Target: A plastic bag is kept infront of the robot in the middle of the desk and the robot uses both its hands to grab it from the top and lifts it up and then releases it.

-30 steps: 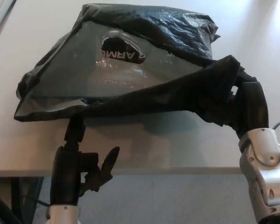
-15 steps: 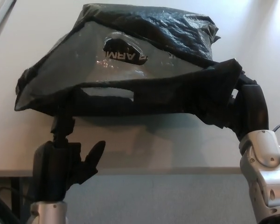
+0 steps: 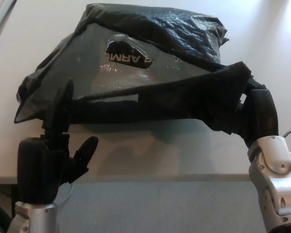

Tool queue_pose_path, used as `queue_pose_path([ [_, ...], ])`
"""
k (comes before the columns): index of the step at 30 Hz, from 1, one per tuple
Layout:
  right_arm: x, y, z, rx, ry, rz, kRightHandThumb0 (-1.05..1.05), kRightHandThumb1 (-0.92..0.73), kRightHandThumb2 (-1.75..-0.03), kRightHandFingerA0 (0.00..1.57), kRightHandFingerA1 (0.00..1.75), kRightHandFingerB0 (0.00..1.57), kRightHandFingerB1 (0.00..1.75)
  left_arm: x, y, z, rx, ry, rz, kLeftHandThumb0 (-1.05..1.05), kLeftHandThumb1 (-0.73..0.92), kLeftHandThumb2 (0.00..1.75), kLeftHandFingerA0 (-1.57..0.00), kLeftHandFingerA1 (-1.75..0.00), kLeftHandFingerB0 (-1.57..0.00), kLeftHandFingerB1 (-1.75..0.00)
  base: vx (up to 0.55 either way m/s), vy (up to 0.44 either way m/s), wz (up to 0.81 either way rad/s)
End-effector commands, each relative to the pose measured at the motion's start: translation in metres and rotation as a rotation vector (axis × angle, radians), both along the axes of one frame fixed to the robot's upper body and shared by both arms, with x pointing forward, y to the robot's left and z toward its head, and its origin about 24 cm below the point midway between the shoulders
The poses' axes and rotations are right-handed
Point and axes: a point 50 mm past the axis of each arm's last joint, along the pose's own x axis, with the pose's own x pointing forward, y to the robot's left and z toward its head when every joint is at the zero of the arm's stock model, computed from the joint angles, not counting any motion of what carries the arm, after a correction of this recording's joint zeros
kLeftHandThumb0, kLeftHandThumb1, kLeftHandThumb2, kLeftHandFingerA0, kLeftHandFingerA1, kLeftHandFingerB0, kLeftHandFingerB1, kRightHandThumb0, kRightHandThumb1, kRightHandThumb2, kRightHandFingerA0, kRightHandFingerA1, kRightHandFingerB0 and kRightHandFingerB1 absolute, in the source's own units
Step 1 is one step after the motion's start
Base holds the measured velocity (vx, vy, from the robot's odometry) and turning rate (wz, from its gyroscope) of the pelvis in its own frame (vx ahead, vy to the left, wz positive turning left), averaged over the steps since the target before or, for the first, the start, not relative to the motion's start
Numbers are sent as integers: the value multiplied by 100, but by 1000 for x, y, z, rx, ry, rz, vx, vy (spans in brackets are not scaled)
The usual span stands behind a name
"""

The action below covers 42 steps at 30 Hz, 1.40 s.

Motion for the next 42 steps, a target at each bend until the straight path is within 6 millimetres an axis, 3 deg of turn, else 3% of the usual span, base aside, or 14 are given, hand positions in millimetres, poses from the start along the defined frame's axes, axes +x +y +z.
queue_pose_path([
  [1, -7, -8, -20, 43, 95, -19, -32, -68, -58, 89, 175, 62, 175, -19, -4, 8, 169, -310, -141, -14, 65, 61, -65, -175, 0, -11, 0, 0, 0],
  [13, -10, -11, -28, 43, 114, -34, -31, -68, -58, 92, 175, 63, 175, -29, -2, 4, 251, -353, -164, -11, 64, 59, -62, -175, 0, -11, 0, 0, 0],
  [15, -10, -11, -29, 43, 118, -36, -31, -68, -58, 93, 175, 64, 175, -23, 3, 0, 196, -301, -108, -14, 61, 61, -70, -175, -3, -13, 0, 0, 0],
  [19, -10, -10, -30, 47, 125, -34, -31, -68, -58, 90, 175, 62, 175, -15, 9, -6, 166, -218, -38, -14, 61, 61, -69, -175, -2, -13, 0, 0, 0],
  [24, -12, -5, -32, 72, 135, -16, -31, -68, -58, 92, 175, 64, 175, 11, 40, -24, 104, 26, 162, -17, 58, 62, -76, -175, -2, -14, 0, 0, 0],
  [29, -11, -7, -35, 81, 141, -20, -32, -67, -58, 91, 175, 64, 175, 25, 53, -27, 76, 83, 266, -19, 54, 61, -83, -175, -3, -11, 0, 0, 0],
  [30, -11, -7, -34, 90, 143, -24, -32, -66, -58, 91, 175, 64, 175, 28, 55, -27, 66, 90, 287, -25, 51, 63, -102, -170, -11, 0, 0, 0, 0],
  [33, -12, -7, -33, 85, 144, -22, -31, -68, -58, 89, 175, 62, 175, 32, 59, -30, 11, 129, 334, -25, 48, 60, -100, -172, -11, 0, 0, 0, 0],
  [34, -12, -7, -33, 77, 144, -26, -31, -69, -58, 87, 175, 61, 175, 33, 60, -32, -26, 160, 333, -20, 53, 61, -84, -175, -3, -12, 0, 0, 0],
  [35, -11, -7, -33, 82, 144, -25, -29, -68, -58, 90, 175, 61, 175, 34, 61, -33, -36, 174, 345, -26, 48, 61, -97, -170, -12, 0, 0, 0, 0],
  [36, -11, -6, -33, 91, 144, -24, -29, -68, -58, 90, 175, 61, 175, 34, 62, -34, -46, 189, 362, -26, 48, 61, -97, -170, -12, 0, 0, 0, 0],
  [37, -11, -6, -33, 86, 143, -23, -30, -68, -57, 89, 175, 60, 175, 34, 64, -35, -39, 201, 371, -21, 51, 60, -83, -175, -2, -14, 0, 0, 0],
  [38, -11, -6, -33, 76, 139, -21, -33, -69, -57, 87, 175, 64, 175, 34, 66, -36, -60, 220, 376, -27, 52, 60, -97, -174, -15, 0, 0, 0, 0],
  [42, -11, -6, -33, 81, 143, -23, -32, -67, -58, 88, 175, 61, 175, 34, 67, -37, -151, 256, 353, -21, 49, 62, -97, -167, -11, -1, 0, 0, 0],
])
